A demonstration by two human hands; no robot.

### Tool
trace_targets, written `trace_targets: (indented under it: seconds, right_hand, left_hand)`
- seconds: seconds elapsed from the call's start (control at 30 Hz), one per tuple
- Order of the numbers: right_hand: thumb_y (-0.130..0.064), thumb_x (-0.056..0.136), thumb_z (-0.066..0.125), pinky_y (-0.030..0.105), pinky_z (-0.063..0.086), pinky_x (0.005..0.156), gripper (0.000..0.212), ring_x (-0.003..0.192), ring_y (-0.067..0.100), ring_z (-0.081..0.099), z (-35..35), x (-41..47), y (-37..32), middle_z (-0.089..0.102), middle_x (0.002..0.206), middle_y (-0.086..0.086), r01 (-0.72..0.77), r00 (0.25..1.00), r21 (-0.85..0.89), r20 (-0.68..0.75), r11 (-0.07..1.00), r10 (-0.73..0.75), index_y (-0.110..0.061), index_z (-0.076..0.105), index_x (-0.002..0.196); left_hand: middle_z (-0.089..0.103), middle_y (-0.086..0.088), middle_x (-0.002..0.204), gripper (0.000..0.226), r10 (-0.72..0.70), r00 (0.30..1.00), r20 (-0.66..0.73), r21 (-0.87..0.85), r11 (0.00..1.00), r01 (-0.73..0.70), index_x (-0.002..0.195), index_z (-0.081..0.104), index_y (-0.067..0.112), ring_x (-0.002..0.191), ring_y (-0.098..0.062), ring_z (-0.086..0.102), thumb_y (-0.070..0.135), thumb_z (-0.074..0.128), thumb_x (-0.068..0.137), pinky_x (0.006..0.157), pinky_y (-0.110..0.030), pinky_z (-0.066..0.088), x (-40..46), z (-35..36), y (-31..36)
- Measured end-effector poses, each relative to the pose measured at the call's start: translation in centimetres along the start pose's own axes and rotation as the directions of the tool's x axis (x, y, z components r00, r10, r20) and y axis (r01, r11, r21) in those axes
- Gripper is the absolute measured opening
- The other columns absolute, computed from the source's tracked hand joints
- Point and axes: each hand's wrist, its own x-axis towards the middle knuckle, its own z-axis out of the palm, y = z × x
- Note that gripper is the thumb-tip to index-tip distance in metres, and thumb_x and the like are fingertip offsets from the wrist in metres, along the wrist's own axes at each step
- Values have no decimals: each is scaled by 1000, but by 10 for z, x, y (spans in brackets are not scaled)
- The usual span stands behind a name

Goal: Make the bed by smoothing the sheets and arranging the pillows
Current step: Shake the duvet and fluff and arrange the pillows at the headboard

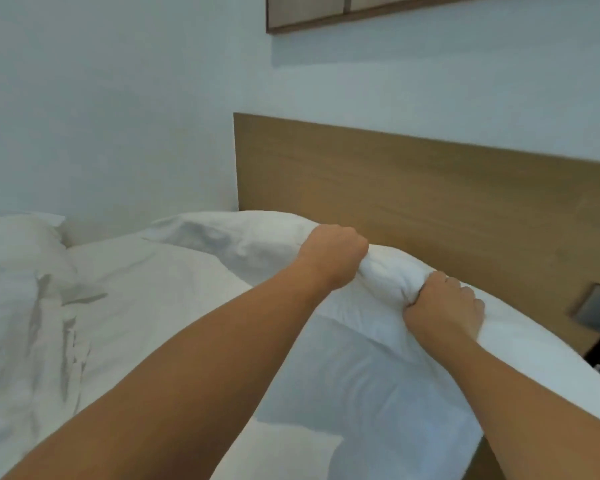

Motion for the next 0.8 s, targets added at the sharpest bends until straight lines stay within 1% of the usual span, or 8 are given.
trace_targets:
  seconds: [0.1, 0.2, 0.3, 0.37, 0.47, 0.6, 0.7, 0.8]
  right_hand:
    - [-18, 78, 53, 30, 44, 69, 16, 87, 27, 62, -65, 22, -33, 66, 98, 1, 182, 983, 85, 15, 980, -184, -22, 55, 94]
    - [-18, 78, 52, 30, 44, 69, 17, 92, 27, 65, -137, 28, -102, 67, 98, 0, 378, 926, 110, -67, 919, -373, -27, 56, 92]
    - [-24, 80, 56, 34, 46, 77, 20, 99, 28, 65, -206, 30, -182, 67, 104, 3, 569, 807, 96, -259, 817, -531, -27, 58, 100]
    - [-29, 81, 56, 34, 45, 72, 13, 94, 30, 64, -244, 27, -229, 66, 100, 5, 655, 704, 51, -403, 754, -585, -24, 54, 93]
    - [-23, 81, 54, 36, 43, 67, 8, 86, 34, 62, -292, 13, -304, 65, 92, 9, 744, 551, 46, -606, 667, -573, -18, 52, 88]
    - [-11, 75, 52, 37, 35, 62, 10, 81, 37, 57, -329, -8, -408, 61, 89, 13, 834, 372, 51, -787, 549, -492, -14, 47, 84]
    - [-6, 71, 49, 37, 28, 63, 16, 78, 38, 53, -328, -26, -494, 59, 87, 15, 880, 300, 91, -868, 467, -396, -16, 40, 80]
    - [-3, 68, 50, 37, 27, 68, 19, 79, 37, 52, -286, -53, -584, 58, 85, 14, 903, 293, 154, -904, 402, -312, -12, 51, 85]
  left_hand:
    - [67, -6, 92, 22, -113, 992, -50, 13, 993, 114, 93, 67, 17, 86, -31, 65, 6, 52, 82, 63, -30, 36, -20, -49, -45]
    - [67, -8, 99, 23, -285, 951, -119, -13, 958, 286, 99, 68, 18, 93, -31, 65, 11, 53, 83, 68, -32, 40, -50, -97, -115]
    - [67, -8, 103, 21, -423, 879, -220, -11, 902, 431, 103, 65, 20, 96, -30, 64, 17, 52, 86, 72, -34, 43, -85, -145, -194]
    - [67, -8, 100, 19, -454, 831, -322, 11, 876, 482, 99, 65, 19, 93, -31, 64, 15, 51, 86, 69, -33, 40, -110, -174, -239]
    - [68, -10, 97, 18, -460, 730, -505, 53, 828, 558, 93, 63, 15, 92, -35, 62, 8, 49, 82, 65, -32, 36, -150, -213, -308]
    - [66, -10, 91, 18, -350, 622, -701, 180, 757, 628, 89, 59, 11, 83, -36, 59, 0, 51, 77, 55, -33, 30, -207, -239, -400]
    - [63, -10, 98, 27, -285, 594, -752, 277, 682, 677, 101, 61, 10, 84, -37, 58, -2, 52, 79, 52, -33, 32, -248, -237, -469]
    - [60, -11, 108, 35, -329, 587, -740, 290, 631, 720, 113, 59, 10, 91, -37, 54, -3, 51, 81, 54, -35, 34, -295, -201, -530]
